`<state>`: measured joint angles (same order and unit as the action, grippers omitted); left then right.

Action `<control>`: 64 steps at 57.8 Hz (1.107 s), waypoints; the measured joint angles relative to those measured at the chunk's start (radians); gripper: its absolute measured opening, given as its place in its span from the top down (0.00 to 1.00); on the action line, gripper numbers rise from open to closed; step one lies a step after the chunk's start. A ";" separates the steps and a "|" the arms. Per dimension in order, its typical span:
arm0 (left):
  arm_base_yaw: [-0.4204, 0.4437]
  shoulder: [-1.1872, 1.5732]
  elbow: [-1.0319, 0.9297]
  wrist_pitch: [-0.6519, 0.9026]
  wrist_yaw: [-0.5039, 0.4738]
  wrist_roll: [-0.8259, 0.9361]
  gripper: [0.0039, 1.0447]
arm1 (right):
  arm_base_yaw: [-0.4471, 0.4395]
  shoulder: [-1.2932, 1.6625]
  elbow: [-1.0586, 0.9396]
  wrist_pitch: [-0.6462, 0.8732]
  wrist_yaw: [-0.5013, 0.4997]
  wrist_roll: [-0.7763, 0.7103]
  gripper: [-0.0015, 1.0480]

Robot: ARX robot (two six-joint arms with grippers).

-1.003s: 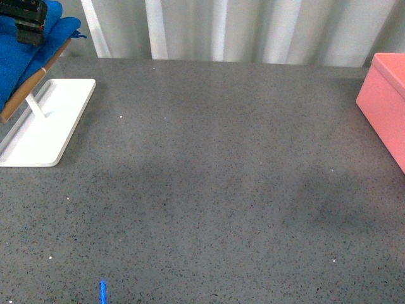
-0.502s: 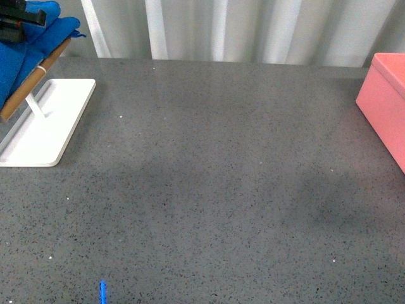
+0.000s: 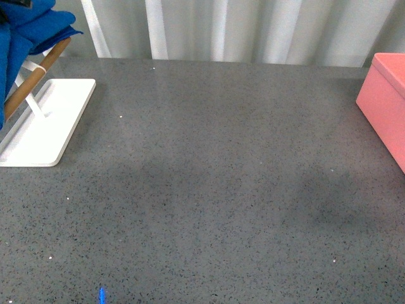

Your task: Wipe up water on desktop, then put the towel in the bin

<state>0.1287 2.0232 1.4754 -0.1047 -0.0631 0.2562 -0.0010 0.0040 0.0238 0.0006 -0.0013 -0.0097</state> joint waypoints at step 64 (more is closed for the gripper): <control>-0.586 -0.396 -0.106 0.070 0.139 -0.249 0.95 | 0.000 0.000 0.000 0.000 0.000 0.000 0.07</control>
<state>-0.4576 1.6272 1.3689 -0.0345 0.0761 0.0067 -0.0010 0.0040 0.0238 0.0006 -0.0013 -0.0097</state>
